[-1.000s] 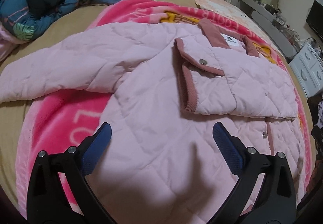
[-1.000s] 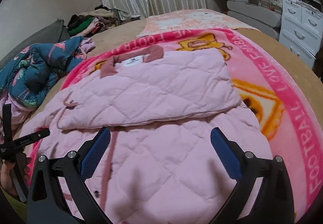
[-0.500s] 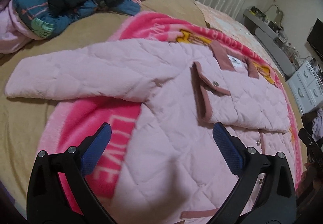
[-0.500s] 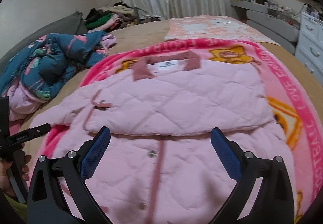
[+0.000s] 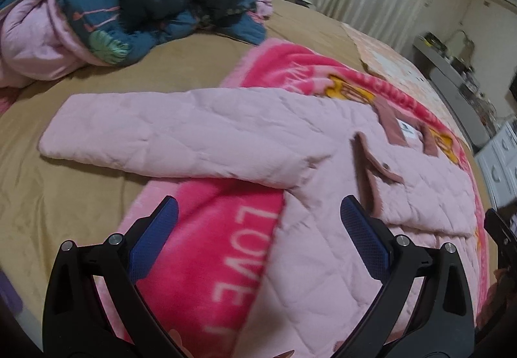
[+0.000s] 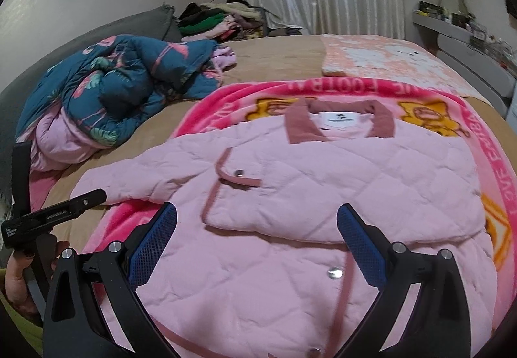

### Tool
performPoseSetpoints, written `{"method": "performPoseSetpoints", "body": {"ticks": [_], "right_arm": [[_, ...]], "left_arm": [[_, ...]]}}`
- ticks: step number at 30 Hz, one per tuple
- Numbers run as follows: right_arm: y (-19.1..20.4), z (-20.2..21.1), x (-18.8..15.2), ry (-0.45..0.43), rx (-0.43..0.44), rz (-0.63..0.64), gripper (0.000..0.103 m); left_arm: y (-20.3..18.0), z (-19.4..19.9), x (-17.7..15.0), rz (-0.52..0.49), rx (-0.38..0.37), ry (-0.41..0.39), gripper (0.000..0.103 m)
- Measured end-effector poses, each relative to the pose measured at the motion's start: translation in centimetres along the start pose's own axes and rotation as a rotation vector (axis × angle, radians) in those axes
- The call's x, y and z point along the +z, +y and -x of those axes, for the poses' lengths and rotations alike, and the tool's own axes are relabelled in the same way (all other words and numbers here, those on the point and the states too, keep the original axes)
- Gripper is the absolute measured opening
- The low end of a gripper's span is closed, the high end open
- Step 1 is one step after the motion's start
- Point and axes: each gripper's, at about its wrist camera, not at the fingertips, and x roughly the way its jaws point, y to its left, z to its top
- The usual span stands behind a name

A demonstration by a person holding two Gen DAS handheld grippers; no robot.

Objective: Fold large clothes
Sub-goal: 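Move the left gripper toward the other pink sleeve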

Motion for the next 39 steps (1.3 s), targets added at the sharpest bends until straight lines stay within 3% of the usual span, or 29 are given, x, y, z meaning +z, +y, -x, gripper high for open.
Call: {"method": "performPoseSetpoints", "body": {"ticks": [6,18,39], "right_arm": [[3.4,-1.8,0.8,0.013,0.042,0.041,0.099],[10.1,-5.4,1.2,0.069,0.097,0.156,0.099],[20.5,-11.6,1.7,0.137,0.198,0.300,0.099]], "left_arm": [[3.4,-0.6,0.8,0.070,0.079,-0.006,0.094],[9.1,-0.6,1.8,0.189,0.162,-0.016,0.094],[18.8,-2.4,2.0,0.465,0.181,0.023,0.094]]}}
